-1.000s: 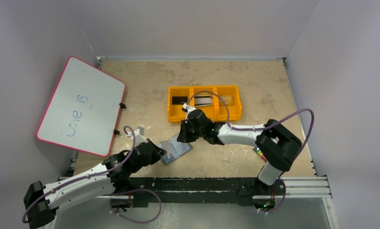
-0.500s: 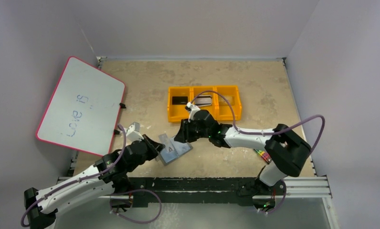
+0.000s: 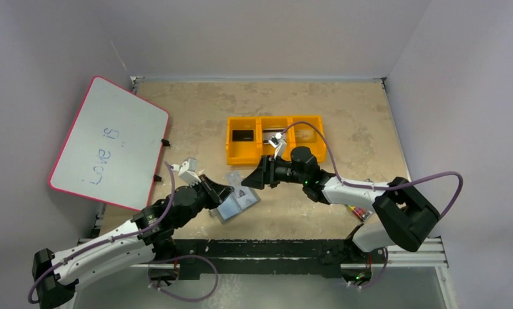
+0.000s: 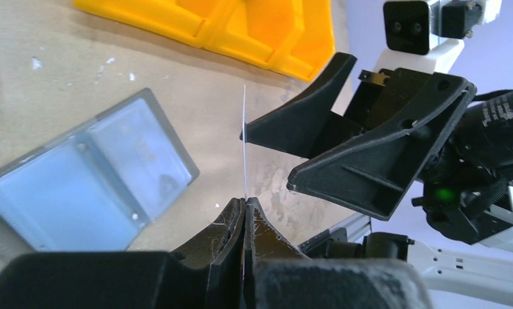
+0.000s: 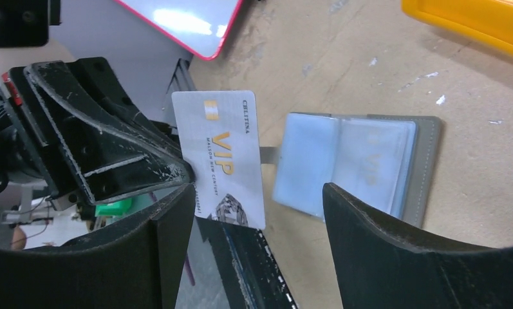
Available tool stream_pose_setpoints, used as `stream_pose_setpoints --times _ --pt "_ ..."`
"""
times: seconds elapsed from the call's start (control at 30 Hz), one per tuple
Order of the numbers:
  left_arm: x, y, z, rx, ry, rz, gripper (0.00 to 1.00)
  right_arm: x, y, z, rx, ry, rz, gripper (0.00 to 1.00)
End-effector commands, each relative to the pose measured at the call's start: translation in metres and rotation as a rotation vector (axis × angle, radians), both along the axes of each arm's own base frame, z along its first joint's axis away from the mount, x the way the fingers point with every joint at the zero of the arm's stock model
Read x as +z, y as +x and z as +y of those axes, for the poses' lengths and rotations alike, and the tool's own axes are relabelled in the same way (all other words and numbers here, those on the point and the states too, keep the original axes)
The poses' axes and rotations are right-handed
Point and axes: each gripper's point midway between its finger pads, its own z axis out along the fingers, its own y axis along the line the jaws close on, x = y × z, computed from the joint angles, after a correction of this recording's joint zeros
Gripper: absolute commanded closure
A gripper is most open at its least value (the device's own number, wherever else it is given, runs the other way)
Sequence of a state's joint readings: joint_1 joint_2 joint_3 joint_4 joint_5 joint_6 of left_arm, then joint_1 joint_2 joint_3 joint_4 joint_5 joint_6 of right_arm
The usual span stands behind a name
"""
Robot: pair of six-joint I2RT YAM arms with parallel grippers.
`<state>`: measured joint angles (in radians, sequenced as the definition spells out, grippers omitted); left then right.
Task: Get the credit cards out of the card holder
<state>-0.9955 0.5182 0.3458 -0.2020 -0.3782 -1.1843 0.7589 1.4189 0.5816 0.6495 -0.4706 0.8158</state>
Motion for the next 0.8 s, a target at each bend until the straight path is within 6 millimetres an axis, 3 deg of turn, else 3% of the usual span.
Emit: stream_pose_setpoints --times 0.0,0.3,0.5,0.67,0.77 --pt "0.043 0.002 -0.021 -0.072 -0.113 -0.105 1.0 0.04 -0.009 0.005 0.097 0.142 -0.079 0.25" --pt "0.053 -0.003 -0.03 -0.122 -0.186 -0.147 1.0 0.052 -0.012 -0.001 0.138 0.219 -0.074 0.29" --pt "0.051 -0.005 -0.034 -0.138 -0.193 -0.146 1.0 0.07 -0.02 -0.008 0.177 0.312 -0.099 0.46" --pt "0.05 -0.006 -0.038 -0.155 -0.203 -0.142 1.0 0.076 -0.018 -0.01 0.182 0.316 -0.105 0.7" --pt "0.05 -0.005 -0.038 -0.153 -0.206 -0.144 1.0 0.078 -0.017 -0.012 0.177 0.321 -0.111 0.8"
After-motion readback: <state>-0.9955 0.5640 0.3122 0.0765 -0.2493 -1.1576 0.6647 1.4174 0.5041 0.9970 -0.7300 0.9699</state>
